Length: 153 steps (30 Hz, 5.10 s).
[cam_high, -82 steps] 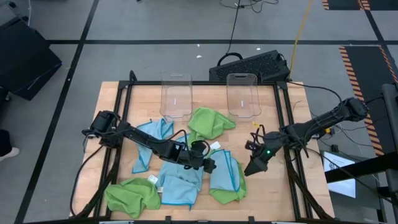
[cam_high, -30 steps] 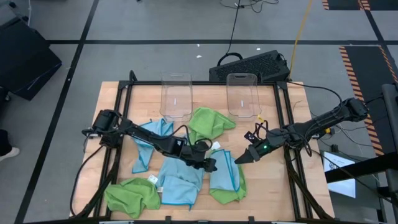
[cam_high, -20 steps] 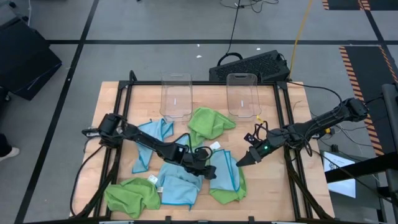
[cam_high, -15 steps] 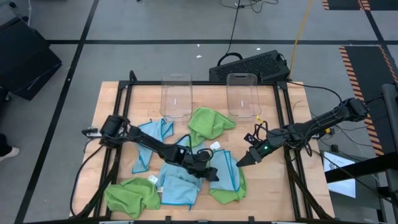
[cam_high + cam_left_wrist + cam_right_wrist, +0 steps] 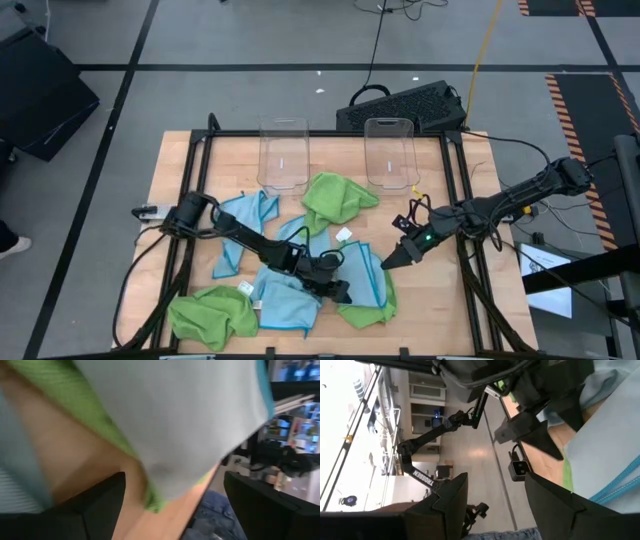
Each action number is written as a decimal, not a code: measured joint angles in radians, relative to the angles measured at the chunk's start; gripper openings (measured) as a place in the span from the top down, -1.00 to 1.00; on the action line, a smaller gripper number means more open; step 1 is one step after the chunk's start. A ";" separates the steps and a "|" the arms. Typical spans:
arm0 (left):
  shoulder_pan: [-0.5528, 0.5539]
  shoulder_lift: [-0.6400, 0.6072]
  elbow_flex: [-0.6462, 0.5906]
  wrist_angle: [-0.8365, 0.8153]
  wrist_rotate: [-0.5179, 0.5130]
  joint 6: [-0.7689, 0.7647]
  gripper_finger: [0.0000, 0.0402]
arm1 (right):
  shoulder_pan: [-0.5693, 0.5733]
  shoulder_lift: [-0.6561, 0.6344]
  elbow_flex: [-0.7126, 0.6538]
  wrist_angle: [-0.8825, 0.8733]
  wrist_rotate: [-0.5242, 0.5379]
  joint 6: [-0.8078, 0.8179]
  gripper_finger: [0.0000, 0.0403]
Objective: Fold microfiber towels
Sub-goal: Put the right blue microfiber towel into the right transparent bin
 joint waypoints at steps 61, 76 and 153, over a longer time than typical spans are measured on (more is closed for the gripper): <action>0.083 -0.001 0.000 0.093 -0.234 -0.077 0.64 | -0.016 0.000 0.000 0.000 -0.118 -0.086 0.05; 0.078 -0.049 0.025 0.083 -0.312 0.114 0.95 | -0.014 -0.180 0.000 0.005 -0.042 -0.113 0.05; 0.370 -0.179 0.447 -0.039 -0.334 0.149 0.95 | -0.249 -0.149 0.657 -1.031 0.351 -0.760 -0.68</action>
